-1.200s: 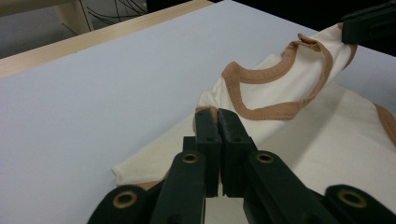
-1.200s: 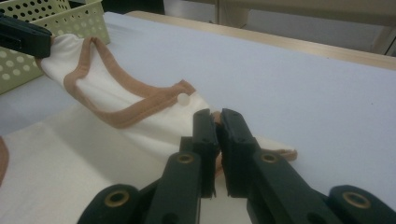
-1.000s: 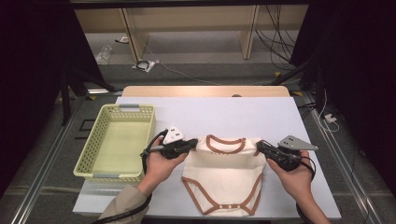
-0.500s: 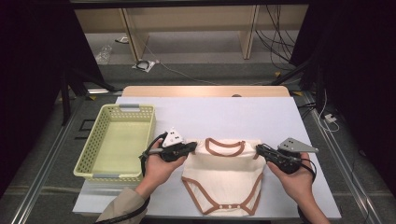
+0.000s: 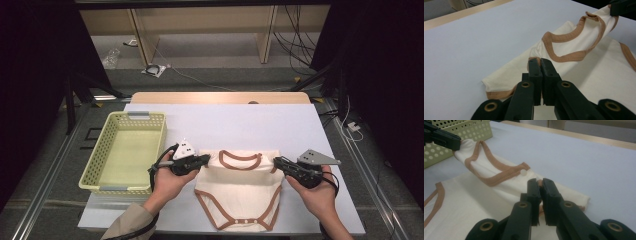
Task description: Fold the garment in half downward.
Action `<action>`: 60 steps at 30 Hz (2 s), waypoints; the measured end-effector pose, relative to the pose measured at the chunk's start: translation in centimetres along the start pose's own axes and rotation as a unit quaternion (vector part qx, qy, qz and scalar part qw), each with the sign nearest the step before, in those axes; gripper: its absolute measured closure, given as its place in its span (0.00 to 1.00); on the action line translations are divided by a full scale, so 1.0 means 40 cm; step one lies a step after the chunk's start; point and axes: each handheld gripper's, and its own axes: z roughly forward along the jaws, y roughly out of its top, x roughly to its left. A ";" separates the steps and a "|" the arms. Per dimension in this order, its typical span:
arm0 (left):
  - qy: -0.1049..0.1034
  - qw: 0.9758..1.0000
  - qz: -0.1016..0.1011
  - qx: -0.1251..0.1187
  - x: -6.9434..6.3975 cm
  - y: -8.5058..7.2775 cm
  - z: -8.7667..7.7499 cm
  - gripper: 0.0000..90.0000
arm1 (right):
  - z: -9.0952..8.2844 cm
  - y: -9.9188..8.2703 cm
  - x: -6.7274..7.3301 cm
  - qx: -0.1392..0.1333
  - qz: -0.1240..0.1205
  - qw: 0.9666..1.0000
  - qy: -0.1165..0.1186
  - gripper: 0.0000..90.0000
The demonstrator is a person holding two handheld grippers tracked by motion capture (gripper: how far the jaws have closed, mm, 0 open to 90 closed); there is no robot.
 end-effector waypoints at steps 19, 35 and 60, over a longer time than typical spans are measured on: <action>-0.007 1.000 0.007 0.013 -0.009 -0.011 -0.002 0.97 | -0.005 -0.011 0.002 0.023 -0.005 1.000 0.011 0.95; -0.009 1.000 0.010 0.013 -0.015 -0.015 -0.008 0.97 | -0.008 -0.016 0.005 0.027 -0.005 0.999 0.017 0.95; -0.012 1.000 0.016 0.011 -0.023 -0.012 -0.015 0.97 | -0.022 -0.020 0.012 0.029 -0.005 0.999 0.013 0.95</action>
